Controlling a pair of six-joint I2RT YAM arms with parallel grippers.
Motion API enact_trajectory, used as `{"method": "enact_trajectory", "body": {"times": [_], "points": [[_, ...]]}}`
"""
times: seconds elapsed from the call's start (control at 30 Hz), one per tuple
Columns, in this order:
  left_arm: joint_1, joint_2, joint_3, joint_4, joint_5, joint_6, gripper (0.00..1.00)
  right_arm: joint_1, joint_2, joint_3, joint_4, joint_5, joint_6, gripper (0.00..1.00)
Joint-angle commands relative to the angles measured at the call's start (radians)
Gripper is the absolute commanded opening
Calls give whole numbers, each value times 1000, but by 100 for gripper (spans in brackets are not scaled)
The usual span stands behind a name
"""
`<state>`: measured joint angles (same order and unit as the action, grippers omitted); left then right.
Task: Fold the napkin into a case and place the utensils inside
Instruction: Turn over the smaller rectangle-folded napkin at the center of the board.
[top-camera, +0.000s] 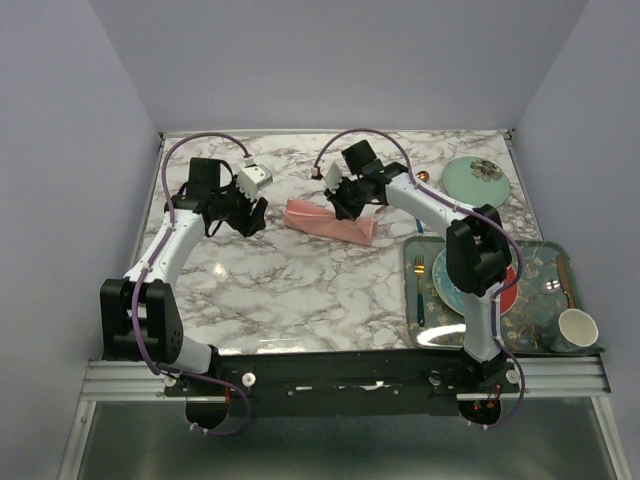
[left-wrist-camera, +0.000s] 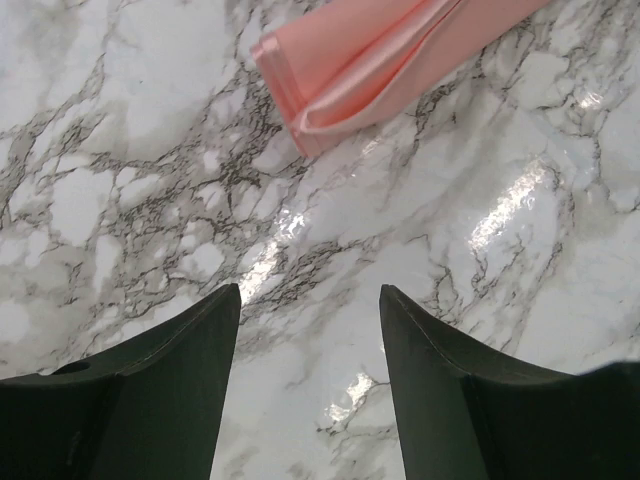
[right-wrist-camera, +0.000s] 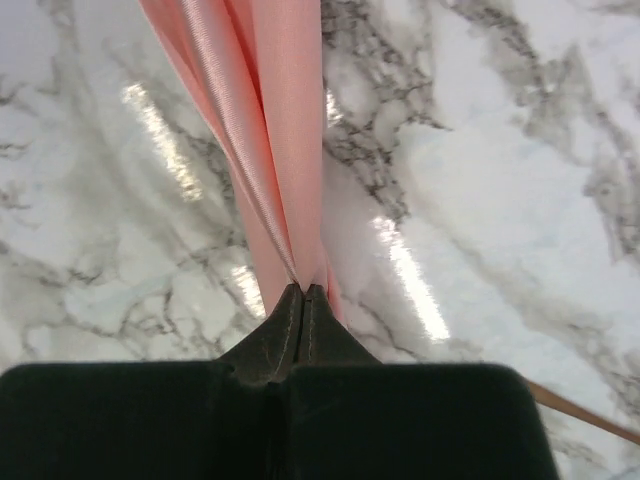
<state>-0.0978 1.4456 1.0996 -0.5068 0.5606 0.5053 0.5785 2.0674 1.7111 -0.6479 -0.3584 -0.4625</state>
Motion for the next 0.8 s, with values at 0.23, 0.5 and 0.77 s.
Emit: {"method": "enact_trajectory", "body": {"times": [0.23,0.5,0.77], "points": [[90,16,36,24,-37,-93,69,35,-72,-157,419,286,-168,1],[90,9,19,19,-51,-99,69,101,-181,-356,612,335,-251,1],[118,10,8,13,-60,-105,69,178,-242,-533,741,352,-306,1]]}}
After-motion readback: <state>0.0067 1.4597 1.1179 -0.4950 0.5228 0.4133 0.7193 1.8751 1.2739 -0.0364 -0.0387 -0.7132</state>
